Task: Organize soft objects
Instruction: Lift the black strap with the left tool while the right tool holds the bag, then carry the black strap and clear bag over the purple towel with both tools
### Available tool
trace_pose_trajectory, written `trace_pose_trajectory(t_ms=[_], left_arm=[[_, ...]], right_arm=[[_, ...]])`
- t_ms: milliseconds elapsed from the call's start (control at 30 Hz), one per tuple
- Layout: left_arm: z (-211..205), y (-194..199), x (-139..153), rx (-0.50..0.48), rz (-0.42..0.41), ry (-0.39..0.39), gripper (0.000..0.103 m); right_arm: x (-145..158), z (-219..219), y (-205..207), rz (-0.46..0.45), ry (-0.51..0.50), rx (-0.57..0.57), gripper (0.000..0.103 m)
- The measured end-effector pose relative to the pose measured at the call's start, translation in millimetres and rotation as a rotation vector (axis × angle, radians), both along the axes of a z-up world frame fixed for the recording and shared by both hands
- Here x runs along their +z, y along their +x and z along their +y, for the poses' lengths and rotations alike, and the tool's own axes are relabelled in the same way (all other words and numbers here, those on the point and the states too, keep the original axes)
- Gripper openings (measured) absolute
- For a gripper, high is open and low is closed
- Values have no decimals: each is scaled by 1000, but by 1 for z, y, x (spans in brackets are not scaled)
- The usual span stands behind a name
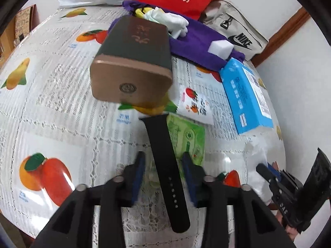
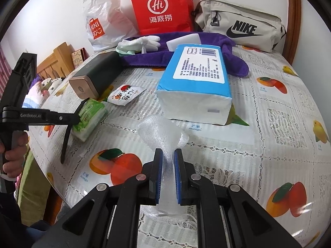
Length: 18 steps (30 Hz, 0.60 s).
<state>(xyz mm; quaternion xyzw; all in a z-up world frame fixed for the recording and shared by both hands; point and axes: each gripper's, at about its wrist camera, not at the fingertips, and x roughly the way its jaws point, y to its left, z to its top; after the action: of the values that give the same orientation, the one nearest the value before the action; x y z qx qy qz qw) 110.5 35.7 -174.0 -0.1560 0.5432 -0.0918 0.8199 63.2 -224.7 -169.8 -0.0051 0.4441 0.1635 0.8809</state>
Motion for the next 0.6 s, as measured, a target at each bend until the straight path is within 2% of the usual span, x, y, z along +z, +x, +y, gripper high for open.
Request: trace_pose_trajectory(t_ms=[33, 67, 200, 267, 367, 600], left_arm=[[-1, 2, 1, -5, -5, 8, 51], [-1, 4, 2, -5, -11, 13, 53], [-2, 11, 4, 14, -34, 1, 50], [-2, 14, 2, 16, -36, -14, 20], [-2, 13, 1, 8, -43, -31, 20], [17, 7, 19, 44, -87, -63, 20]], right_arm=[[0, 0, 0, -1, 0, 1, 12], [0, -1, 0, 0, -1, 0, 12], [0, -4, 4, 4, 2, -9, 12], [-1, -4, 5, 5, 2, -12, 12], [-1, -5, 6, 9, -2, -12, 12], [-2, -6, 8, 15, -3, -17, 12]])
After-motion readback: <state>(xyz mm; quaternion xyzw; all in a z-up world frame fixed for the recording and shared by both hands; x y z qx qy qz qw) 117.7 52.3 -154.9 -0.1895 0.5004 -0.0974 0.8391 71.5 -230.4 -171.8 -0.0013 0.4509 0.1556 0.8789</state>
